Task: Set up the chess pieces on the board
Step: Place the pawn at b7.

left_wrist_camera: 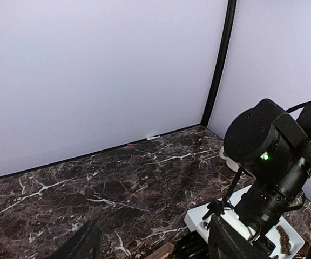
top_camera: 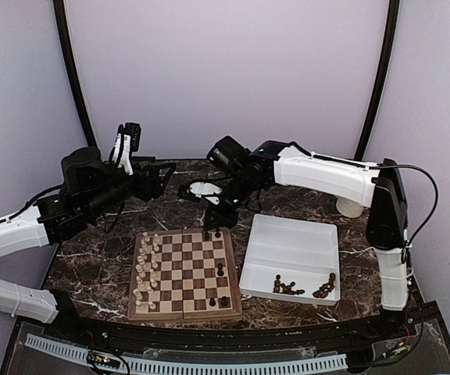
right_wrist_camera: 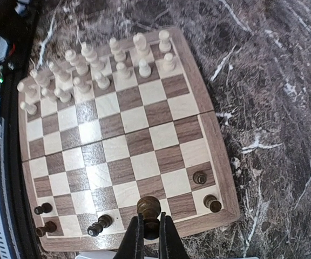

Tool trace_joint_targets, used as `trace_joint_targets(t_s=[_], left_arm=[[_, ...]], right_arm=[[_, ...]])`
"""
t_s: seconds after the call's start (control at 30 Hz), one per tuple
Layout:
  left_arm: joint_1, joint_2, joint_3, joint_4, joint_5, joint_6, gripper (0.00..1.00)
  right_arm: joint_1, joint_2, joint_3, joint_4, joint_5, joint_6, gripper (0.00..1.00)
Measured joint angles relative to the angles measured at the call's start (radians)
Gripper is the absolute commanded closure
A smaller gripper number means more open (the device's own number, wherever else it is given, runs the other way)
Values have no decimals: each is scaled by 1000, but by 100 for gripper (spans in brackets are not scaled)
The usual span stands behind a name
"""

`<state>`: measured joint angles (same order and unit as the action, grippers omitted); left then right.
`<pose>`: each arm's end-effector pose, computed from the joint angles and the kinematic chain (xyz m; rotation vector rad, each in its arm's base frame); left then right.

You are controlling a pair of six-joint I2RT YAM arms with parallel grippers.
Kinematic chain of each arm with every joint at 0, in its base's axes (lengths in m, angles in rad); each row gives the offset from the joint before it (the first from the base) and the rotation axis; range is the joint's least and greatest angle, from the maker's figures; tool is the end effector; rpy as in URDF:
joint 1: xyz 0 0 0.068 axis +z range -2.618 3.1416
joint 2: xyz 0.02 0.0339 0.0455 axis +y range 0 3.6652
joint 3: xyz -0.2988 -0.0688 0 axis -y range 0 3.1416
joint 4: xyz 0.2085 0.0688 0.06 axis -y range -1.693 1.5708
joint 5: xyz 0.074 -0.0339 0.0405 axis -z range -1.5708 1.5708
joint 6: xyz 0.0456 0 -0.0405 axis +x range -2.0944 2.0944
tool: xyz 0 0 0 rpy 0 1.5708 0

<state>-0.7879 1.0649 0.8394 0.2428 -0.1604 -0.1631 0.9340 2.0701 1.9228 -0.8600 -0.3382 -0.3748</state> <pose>0.1539 -0.1443 0.3888 0.3632 1.5456 -0.6240 0.2498 0.3633 0.3056 -1.6978 2.0003 0.6393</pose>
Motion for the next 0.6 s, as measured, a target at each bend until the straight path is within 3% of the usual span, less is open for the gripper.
trace_joint_targets(t_s=[0.6], left_arm=[[1, -146, -85, -77, -74, -5, 30]], right_arm=[[119, 221, 142, -108, 292, -77, 100]])
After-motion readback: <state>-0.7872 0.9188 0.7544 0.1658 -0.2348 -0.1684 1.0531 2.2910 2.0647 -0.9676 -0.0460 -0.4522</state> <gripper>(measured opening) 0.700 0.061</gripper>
